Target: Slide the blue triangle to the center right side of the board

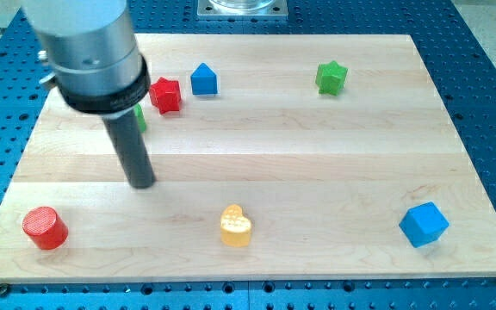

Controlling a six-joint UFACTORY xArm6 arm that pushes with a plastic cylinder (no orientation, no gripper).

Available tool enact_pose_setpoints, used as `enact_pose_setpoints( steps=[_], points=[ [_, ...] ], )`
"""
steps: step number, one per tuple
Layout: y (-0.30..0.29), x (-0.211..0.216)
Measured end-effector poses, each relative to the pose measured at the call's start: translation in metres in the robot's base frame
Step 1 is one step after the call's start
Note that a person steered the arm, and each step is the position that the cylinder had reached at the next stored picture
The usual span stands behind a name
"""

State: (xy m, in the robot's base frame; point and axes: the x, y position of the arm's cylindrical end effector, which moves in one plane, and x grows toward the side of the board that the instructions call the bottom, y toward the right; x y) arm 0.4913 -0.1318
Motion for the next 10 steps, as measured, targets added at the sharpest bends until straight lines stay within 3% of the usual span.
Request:
enact_pose_setpoints(
  steps=[2,3,5,6,7,8,9,10],
  points=[
    [0.0,-0.002],
    [0.02,-0.026],
    [0.213,-0.138],
    [0.215,-0.234],
    [0.137,-0.268],
    [0.033,-0.261],
    [0.003,-0.22],
    [0.034,-0.166]
  ],
)
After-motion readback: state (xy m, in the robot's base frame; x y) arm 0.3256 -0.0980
